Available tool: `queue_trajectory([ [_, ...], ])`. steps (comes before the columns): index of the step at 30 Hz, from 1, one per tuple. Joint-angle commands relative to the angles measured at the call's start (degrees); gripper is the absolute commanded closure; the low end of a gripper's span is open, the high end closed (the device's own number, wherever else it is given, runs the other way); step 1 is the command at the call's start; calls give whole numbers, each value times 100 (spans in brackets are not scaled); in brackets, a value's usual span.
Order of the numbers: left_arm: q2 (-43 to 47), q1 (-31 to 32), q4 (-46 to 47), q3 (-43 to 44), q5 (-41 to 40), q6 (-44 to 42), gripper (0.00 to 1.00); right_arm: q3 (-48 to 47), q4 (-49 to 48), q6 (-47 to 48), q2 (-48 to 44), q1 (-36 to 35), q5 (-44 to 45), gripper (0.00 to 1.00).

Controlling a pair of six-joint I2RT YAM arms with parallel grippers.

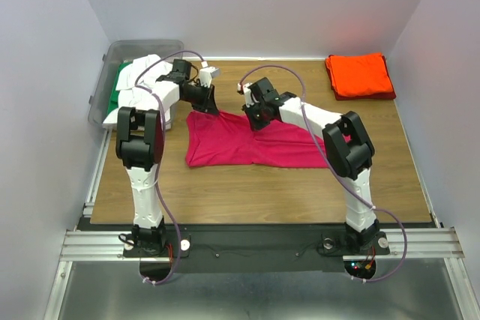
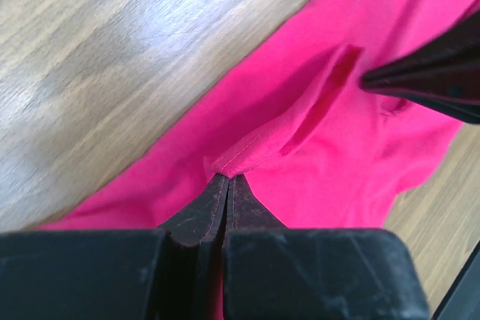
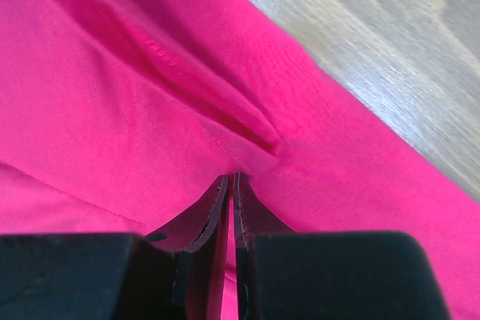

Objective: Fold and stack the t-shirts
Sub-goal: Fold the tshirt

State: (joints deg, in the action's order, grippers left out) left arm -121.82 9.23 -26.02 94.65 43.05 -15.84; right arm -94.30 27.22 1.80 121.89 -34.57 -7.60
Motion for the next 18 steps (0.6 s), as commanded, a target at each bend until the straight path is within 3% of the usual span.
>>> queue_trajectory([
  [1, 869, 8, -271, -148, 107, -183, 100, 34, -305, -311, -725, -15, 109, 87],
  [9, 1590, 166, -597, -1105, -94, -621, 100, 491, -297, -233, -1921, 151, 91, 78],
  [18, 2276, 772, -711, -2679, -876, -1219, 97, 808, -138, 118, -2415, 740, 92, 77],
])
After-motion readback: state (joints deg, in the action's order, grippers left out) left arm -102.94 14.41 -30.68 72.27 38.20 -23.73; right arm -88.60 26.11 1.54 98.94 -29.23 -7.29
